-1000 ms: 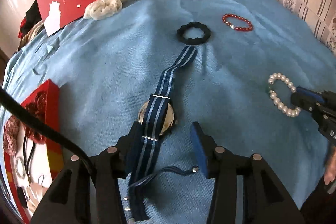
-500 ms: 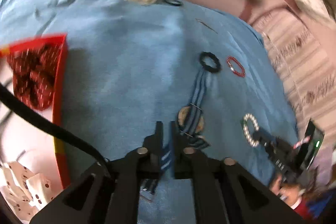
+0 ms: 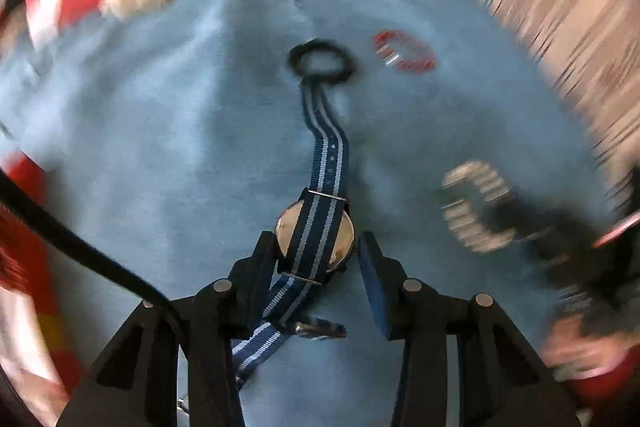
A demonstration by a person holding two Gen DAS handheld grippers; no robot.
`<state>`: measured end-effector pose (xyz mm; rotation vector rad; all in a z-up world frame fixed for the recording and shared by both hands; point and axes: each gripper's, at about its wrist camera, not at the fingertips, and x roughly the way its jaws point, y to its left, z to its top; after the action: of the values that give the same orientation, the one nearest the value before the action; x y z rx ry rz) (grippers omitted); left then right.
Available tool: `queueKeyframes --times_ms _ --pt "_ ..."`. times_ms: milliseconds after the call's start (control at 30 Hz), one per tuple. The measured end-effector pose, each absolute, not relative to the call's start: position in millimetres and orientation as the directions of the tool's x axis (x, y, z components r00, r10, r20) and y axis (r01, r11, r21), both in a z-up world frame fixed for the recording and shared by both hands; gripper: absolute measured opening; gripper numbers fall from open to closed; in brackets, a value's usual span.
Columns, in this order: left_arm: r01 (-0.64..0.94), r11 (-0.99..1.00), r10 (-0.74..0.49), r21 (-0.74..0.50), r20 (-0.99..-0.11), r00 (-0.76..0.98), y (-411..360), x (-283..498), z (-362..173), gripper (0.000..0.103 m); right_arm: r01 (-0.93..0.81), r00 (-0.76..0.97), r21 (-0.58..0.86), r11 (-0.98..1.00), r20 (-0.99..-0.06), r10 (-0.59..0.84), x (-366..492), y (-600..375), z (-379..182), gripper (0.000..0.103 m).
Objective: Organize jewelry
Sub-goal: 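Grasp the green-bead pearl bracelet with the right tool while the left tool grasps the blue-striped watch strap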
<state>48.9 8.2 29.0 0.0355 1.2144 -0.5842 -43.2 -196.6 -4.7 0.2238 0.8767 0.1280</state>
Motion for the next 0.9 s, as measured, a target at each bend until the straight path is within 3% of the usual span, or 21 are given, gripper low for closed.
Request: queueKeyframes --times_ms 67,133,200,367,433,533,667,767,900 --pt "0.418 0.792 -0.548 -0.445 -0.820 0.167 13 49 36 0.041 -0.018 0.633 0.258 0.966 -0.745 0.211 -42 -198 -5 0.021" --pt "0.353 0.663 -0.729 -0.660 -0.677 0.105 26 51 37 0.041 -0.017 0.632 0.276 0.961 -0.742 0.224 -42 -200 -5 0.021" --pt "0.251 0.572 -0.818 -0.781 -0.567 0.100 42 57 26 0.041 -0.014 0.630 0.299 0.954 -0.738 0.240 -41 -203 -6 0.021" --pt "-0.043 0.497 -0.850 -0.867 -0.496 0.179 99 77 -33 0.041 -0.012 0.631 0.313 0.950 -0.734 0.250 -42 -205 -6 0.021" --pt "-0.054 0.441 -0.874 -0.896 -0.443 0.200 111 75 -35 0.042 -0.014 0.633 0.301 0.954 -0.736 0.241 -42 -203 -7 0.021" --pt "-0.038 0.512 -0.829 -0.858 -0.505 0.239 122 72 -26 0.042 -0.014 0.636 0.291 0.957 -0.736 0.233 -41 -202 -7 0.021" --pt "-0.080 0.497 -0.826 -0.864 -0.499 0.261 138 72 -29 0.042 -0.013 0.637 0.293 0.956 -0.734 0.234 -41 -203 -7 0.021" --pt "-0.071 0.568 -0.780 -0.820 -0.564 0.272 133 68 -22 0.043 -0.012 0.638 0.291 0.957 -0.734 0.231 -41 -202 -7 0.021" --pt "0.004 0.680 -0.704 -0.733 -0.651 0.285 125 61 -2 0.058 -0.014 0.638 0.288 0.958 -0.735 0.230 -40 -202 -7 0.021"
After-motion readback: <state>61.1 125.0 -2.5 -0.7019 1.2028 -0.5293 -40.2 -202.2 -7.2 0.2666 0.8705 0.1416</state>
